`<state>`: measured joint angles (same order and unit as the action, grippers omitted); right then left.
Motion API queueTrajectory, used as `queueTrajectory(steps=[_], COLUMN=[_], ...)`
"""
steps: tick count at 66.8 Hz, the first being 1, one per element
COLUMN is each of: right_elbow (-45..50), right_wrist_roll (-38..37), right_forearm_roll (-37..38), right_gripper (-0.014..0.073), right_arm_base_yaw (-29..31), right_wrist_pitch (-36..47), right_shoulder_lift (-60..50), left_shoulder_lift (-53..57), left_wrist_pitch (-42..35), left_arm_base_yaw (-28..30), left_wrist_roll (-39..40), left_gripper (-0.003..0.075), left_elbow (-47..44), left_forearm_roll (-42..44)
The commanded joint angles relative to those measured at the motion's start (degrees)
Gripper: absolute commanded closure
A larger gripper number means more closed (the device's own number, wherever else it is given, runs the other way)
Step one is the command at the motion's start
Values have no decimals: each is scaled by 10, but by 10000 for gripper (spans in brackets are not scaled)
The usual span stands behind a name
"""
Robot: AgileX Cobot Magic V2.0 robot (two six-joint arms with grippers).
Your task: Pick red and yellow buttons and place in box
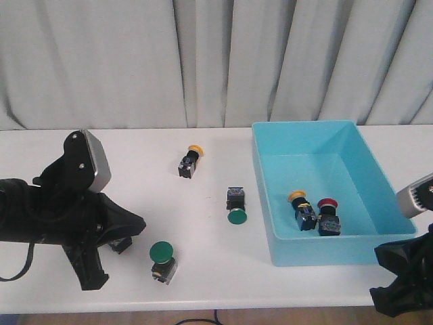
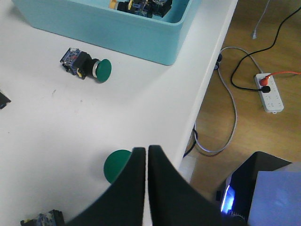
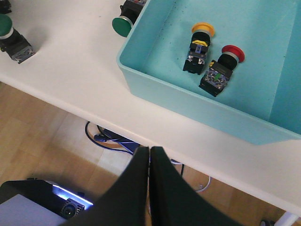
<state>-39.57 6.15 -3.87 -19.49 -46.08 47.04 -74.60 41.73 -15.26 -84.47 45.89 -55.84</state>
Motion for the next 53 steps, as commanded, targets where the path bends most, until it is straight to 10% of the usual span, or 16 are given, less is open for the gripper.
queueTrajectory(steps=[1, 26, 42, 53], right_elbow=[-15, -15, -15, -15], right_wrist_roll=[5, 6, 6, 6], right_forearm_roll=[2, 2, 2, 2], right_gripper=[601, 601, 601, 601], right_arm_base_yaw=[-1, -1, -1, -1], right_wrist_pitch=[25, 25, 25, 25], right_shoulder_lift=[-4, -4, -4, -4], left_shoulder_lift=[13, 135, 285, 415], left_wrist_pitch=[-2, -17, -52, -186], left_arm_base_yaw=[-1, 0, 66, 126], left_wrist_roll=[6, 5, 8, 231], left_gripper=[728, 728, 728, 728], left_elbow=[15, 4, -51, -134], left_forearm_roll=[-32, 214, 173, 194])
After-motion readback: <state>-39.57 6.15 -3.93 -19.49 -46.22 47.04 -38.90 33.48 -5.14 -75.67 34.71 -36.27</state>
